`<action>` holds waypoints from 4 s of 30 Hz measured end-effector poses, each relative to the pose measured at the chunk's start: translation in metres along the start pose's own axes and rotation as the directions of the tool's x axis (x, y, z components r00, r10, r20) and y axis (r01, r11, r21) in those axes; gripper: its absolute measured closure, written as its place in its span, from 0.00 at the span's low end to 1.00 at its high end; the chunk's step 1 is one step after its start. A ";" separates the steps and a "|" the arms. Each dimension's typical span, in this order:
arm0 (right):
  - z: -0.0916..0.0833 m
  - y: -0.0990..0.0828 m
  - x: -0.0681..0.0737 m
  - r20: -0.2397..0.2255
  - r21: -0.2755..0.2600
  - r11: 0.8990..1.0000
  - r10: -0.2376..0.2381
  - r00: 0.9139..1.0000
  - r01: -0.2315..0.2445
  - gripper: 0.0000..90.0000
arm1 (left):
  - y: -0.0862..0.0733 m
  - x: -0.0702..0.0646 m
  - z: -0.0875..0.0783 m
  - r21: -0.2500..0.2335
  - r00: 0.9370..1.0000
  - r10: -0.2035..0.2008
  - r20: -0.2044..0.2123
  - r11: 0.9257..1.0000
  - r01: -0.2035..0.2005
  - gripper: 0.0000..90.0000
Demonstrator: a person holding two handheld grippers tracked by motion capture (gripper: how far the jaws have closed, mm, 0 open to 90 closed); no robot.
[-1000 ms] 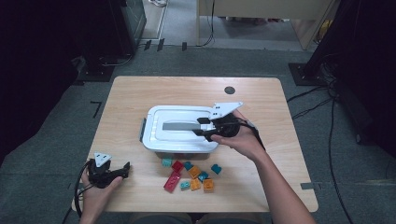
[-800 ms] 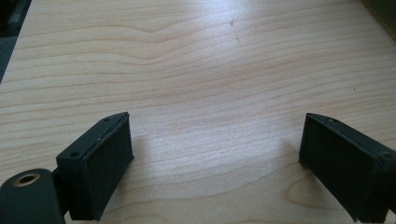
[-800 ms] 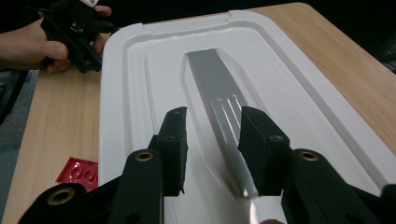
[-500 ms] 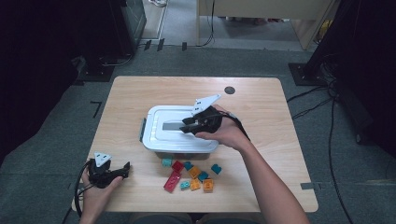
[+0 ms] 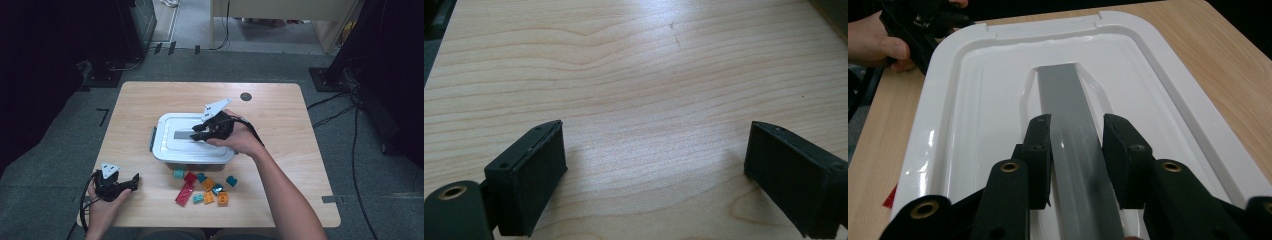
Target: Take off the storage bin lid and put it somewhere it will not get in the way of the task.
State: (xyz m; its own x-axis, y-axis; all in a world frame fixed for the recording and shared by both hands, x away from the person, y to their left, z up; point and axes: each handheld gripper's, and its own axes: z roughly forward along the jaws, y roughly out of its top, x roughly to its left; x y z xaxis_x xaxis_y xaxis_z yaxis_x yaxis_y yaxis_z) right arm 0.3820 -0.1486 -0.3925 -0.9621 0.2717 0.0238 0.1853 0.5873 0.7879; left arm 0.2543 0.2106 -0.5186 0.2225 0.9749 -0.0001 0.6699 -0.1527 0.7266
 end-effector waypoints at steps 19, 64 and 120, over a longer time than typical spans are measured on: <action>-0.020 -0.002 -0.007 -0.012 -0.055 0.998 0.013 1.000 -0.013 0.76 | 0.000 0.000 0.000 -0.002 1.000 -0.003 0.001 1.000 0.003 0.11; -0.047 -0.027 -0.013 0.226 -0.104 0.967 0.249 0.942 -0.231 0.76 | 0.000 0.000 0.000 -0.001 1.000 -0.001 0.000 1.000 0.001 0.11; -0.117 -0.188 -0.048 0.540 -0.266 0.815 0.568 0.621 -0.514 0.76 | 0.000 0.000 0.000 -0.001 1.000 -0.001 -0.001 1.000 0.001 0.11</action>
State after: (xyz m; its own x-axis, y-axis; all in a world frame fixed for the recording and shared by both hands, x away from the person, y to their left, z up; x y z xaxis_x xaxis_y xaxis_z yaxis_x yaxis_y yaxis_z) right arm 0.3697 -0.3612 -0.4702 -0.3847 0.9138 0.1302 0.5922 0.1362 0.7942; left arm 0.2546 0.2103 -0.5186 0.2208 0.9753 -0.0005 0.6696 -0.1512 0.7271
